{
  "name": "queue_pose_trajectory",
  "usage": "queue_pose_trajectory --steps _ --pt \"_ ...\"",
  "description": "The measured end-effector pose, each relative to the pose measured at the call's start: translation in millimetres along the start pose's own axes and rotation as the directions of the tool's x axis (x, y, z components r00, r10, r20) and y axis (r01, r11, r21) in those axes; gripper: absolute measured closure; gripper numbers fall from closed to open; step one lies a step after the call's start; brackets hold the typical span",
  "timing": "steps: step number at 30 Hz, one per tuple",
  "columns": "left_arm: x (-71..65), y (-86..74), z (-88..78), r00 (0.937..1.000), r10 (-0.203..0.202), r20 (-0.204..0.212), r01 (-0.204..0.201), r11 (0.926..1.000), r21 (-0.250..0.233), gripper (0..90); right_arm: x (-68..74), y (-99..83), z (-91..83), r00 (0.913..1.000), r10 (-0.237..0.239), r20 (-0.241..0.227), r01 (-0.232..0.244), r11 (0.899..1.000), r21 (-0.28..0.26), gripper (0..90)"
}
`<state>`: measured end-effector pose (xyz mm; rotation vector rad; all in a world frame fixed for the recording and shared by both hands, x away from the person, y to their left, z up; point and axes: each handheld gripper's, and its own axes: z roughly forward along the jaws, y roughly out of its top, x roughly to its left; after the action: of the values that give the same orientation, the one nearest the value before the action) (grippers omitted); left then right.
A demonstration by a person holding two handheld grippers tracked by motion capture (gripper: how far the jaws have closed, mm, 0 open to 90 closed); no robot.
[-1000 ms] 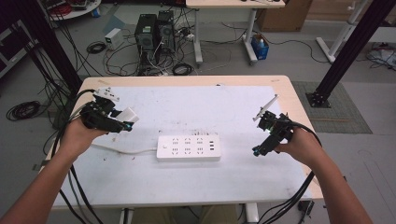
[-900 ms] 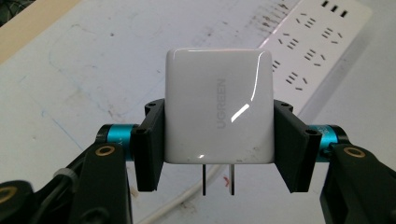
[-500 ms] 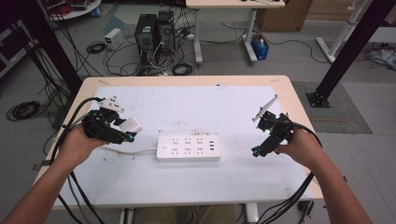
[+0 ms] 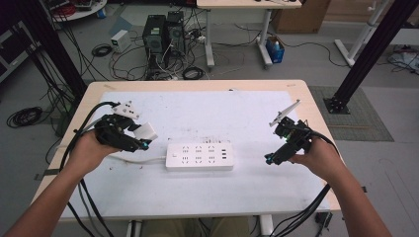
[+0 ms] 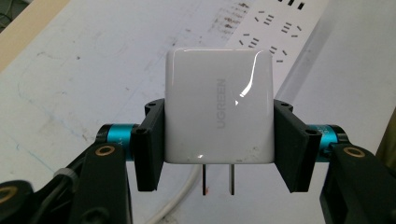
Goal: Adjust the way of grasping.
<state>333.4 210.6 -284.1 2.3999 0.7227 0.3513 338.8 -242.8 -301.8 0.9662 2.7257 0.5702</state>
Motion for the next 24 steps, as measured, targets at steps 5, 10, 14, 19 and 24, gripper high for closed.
queue_pose_trajectory --steps 5,10,14,19,24 --pt "-3.7 3.8 6.2 0.9993 0.025 0.026 -0.025 0.9993 -0.027 42.5 2.2 1.5 -0.3 0.9986 0.046 -0.027 -0.047 0.998 -0.046 2.0" --pt "-9.1 5.3 15.4 0.9971 0.053 0.055 -0.051 0.9979 -0.04 42.5 9.4 1.3 4.7 0.9928 0.087 -0.082 -0.095 0.992 -0.088 2.0" --pt "-12.5 7.9 26.6 0.9942 0.07 0.082 -0.066 0.9966 -0.05 42.5 11.2 1.9 7.8 0.9871 0.115 -0.112 -0.127 0.986 -0.107 2.0" --pt "-18.9 11.4 41.6 0.9852 0.113 0.129 -0.105 0.9923 -0.066 42.5 13.2 1.2 13.6 0.9594 0.202 -0.197 -0.229 0.965 -0.129 2.0" --pt "-24.6 14.2 53.1 0.9785 0.132 0.159 -0.121 0.9896 -0.079 42.5 17.1 1.0 19.9 0.933 0.234 -0.273 -0.283 0.947 -0.155 2.0"
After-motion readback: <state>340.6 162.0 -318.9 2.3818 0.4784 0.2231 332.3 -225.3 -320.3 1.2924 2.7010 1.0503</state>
